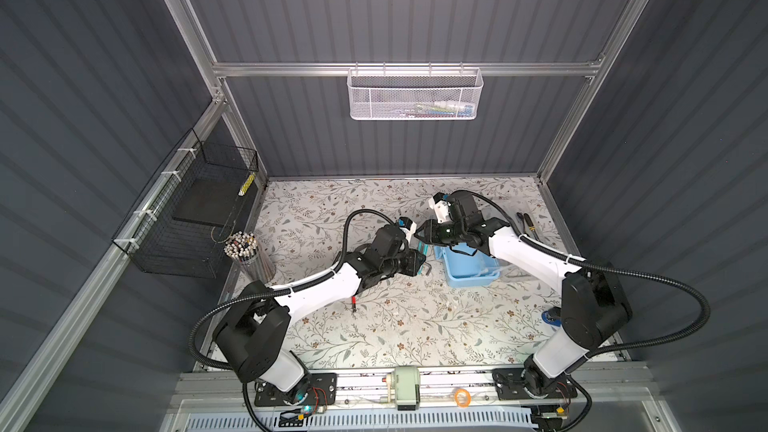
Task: Pack the tool kit
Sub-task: 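Close the right gripper on the teal knife while the left gripper releases it, then lower the teal knife into the clear tray with the right gripper and open it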
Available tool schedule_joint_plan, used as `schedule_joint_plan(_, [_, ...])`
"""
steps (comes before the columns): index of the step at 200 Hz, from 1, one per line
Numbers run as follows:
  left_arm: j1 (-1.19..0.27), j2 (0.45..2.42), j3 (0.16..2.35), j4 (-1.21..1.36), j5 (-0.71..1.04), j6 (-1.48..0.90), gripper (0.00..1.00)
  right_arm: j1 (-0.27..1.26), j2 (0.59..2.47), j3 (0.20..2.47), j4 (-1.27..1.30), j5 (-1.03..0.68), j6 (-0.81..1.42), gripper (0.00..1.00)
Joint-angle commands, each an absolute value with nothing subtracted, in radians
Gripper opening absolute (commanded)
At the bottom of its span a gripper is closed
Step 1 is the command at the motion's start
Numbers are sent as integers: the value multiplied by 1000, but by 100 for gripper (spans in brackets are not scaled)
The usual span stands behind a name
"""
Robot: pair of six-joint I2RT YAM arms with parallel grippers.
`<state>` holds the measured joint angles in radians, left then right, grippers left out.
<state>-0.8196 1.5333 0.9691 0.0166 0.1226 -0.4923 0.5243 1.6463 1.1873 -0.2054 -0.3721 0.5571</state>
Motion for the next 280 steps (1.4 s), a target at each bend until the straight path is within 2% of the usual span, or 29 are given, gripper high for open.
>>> schedule_joint_plan(1, [-826,1534,971,28,146,-505,27,528,1605,1179,-203,-388,548,25])
schedule_joint_plan(26, [-825,1538,982,5,135,-506,46,525,1581,1176,-225,-386,527,14])
schedule_joint_plan(45, [-827,1530,976,0,113,-511,64,519,1560,1177,-253,-388,500,12])
schedule_joint_plan(75, [-826,1479,935,4,41,-518,84,476,1506,1179,-342,-353,448,11])
schedule_joint_plan(107, [-825,1438,908,-44,-44,-506,96,429,1440,1225,-514,-198,351,12])
schedule_joint_plan(146, [-822,1456,922,-118,-78,-495,98,398,1475,1343,-726,57,219,12])
schedule_joint_plan(173, [-820,1466,926,-118,-69,-493,98,366,1533,1395,-795,146,153,12])
schedule_joint_plan(280, [-818,1483,922,-139,-77,-492,99,315,1740,1553,-899,286,36,13])
